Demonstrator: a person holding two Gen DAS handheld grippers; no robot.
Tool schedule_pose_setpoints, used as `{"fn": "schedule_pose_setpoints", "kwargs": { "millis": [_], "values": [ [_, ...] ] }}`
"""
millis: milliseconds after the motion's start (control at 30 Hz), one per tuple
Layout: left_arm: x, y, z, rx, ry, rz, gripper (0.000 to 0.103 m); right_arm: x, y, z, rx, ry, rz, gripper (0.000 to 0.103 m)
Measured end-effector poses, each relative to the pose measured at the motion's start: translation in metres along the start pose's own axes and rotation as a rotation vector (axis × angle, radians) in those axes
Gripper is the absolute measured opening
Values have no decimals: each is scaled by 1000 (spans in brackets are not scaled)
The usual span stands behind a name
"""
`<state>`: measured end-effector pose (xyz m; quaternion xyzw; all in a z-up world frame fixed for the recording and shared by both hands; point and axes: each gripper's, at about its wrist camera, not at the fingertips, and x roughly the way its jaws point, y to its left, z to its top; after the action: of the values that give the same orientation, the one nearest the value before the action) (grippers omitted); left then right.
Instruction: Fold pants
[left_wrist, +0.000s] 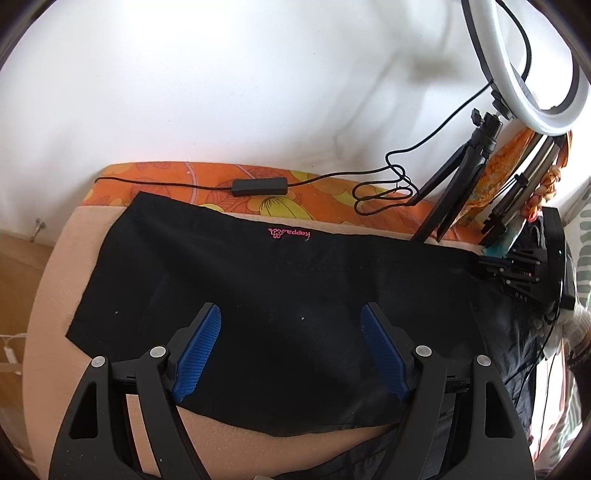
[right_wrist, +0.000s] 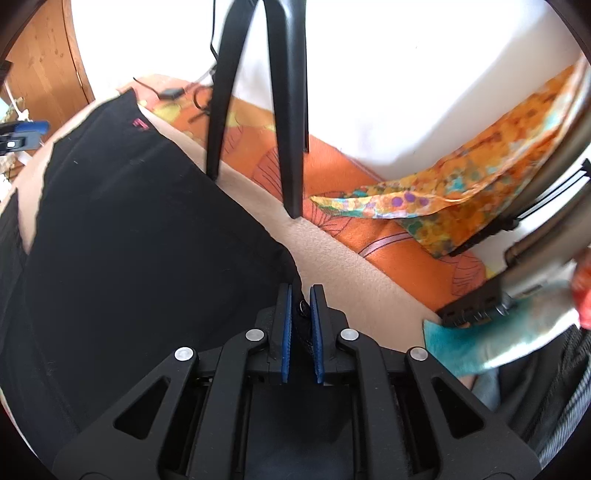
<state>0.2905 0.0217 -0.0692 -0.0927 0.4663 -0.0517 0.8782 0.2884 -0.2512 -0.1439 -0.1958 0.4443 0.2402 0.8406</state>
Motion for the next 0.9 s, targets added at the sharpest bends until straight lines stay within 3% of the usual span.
{"fn": "schedule_pose_setpoints", "kwargs": {
  "millis": [233, 433, 600, 800, 867, 900],
  "values": [
    [12, 12, 15, -135, 34, -93, 78, -69, 22, -19, 14, -121, 16, 10],
    [20, 20, 31, -243, 44, -153, 78, -106, 65, -36, -65, -158, 12, 10],
    [29, 24, 41, -304, 61, -162, 78, -109, 91, -54, -129, -136, 19, 10],
    [54, 34, 37, -315, 115, -104, 78, -108, 87, -62, -96, -135, 23, 10],
    [59, 46, 34, -347, 105, -92, 76, -112, 86, -64, -90, -138, 20, 10],
    [59, 51, 33, -361, 92, -91, 68, -116, 88, -66, -90, -140, 15, 10]
  ]
}}
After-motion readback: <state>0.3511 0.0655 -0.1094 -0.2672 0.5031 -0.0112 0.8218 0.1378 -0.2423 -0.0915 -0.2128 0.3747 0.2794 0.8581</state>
